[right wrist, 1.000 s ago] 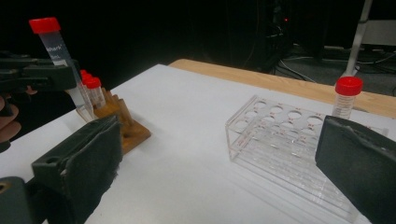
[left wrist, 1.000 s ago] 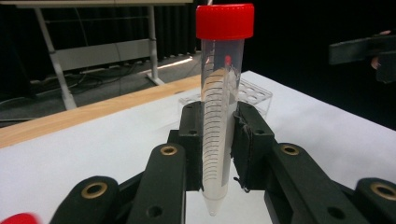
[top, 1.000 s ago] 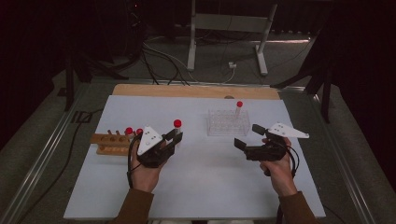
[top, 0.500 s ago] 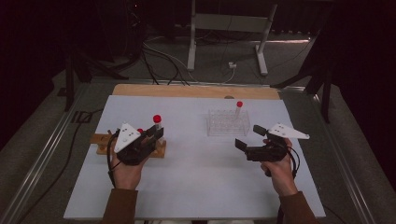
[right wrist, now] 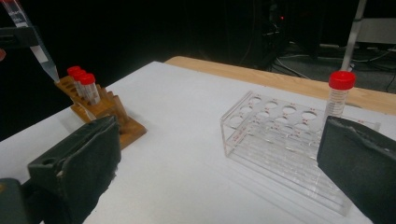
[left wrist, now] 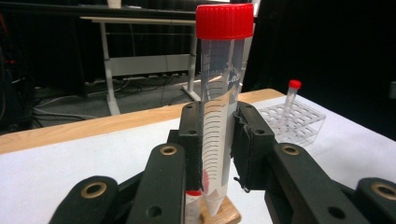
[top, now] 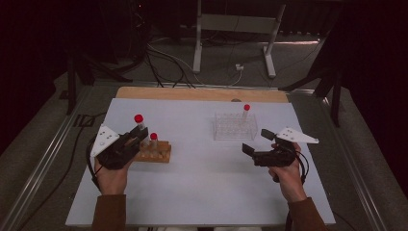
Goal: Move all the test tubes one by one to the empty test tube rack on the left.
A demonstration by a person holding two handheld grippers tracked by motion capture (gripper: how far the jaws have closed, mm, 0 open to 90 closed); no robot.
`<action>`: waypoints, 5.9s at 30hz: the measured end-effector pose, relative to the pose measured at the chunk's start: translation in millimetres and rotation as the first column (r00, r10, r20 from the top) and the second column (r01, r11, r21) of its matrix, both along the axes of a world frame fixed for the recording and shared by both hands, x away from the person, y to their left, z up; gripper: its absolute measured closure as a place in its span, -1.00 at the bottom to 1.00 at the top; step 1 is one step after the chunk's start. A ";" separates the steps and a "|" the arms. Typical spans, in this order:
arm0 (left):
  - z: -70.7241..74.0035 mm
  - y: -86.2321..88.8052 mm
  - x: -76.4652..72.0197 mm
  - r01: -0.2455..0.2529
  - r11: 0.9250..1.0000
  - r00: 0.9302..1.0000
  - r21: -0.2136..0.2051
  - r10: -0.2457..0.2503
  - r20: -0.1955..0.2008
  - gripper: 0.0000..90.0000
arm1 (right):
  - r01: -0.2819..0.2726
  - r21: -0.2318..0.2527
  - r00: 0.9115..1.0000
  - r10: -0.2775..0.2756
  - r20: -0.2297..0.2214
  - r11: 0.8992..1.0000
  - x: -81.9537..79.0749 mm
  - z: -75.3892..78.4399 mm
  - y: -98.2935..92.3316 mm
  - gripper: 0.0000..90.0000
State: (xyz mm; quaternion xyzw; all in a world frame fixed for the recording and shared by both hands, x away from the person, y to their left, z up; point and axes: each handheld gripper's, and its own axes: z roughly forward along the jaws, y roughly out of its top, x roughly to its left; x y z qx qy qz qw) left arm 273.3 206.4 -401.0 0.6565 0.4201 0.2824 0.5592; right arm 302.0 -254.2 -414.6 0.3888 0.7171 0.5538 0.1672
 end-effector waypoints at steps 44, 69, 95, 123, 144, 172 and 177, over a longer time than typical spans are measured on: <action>-26.2 37.2 4.4 -0.235 0.969 0.972 0.078 0.233 0.038 0.68 | -0.005 0.001 1.000 0.005 -0.007 1.000 1.0 -3.7 1.0 -1.00; -47.8 39.7 13.5 -0.258 0.961 0.965 0.102 0.260 -0.011 0.68 | -0.012 0.004 1.000 0.012 -0.010 1.000 1.0 -4.9 0.9 -1.00; -66.1 41.5 15.6 -0.244 0.961 0.963 0.126 0.256 -0.082 0.68 | -0.013 0.009 1.000 0.013 -0.017 1.000 1.2 -5.7 0.0 -1.00; -76.0 43.1 17.3 -0.238 0.961 0.957 0.138 0.257 -0.132 0.63 | -0.012 0.021 1.000 0.013 -0.020 1.000 1.9 -6.3 -2.7 -1.00; -57.4 46.5 10.1 -0.182 0.982 0.975 0.043 0.186 -0.120 -0.99 | -0.004 0.031 1.000 0.004 -0.011 1.000 1.2 -3.2 -3.5 -1.00; -33.7 31.2 5.6 -0.155 0.985 0.981 0.079 0.163 -0.102 -0.99 | 0.100 -0.055 0.994 -0.097 0.051 0.993 61.9 27.0 14.1 -0.99; -30.0 32.6 3.1 -0.169 0.983 0.981 0.077 0.176 -0.086 -0.99 | 0.154 -0.073 0.986 -0.149 0.073 0.985 83.4 27.3 22.1 -0.99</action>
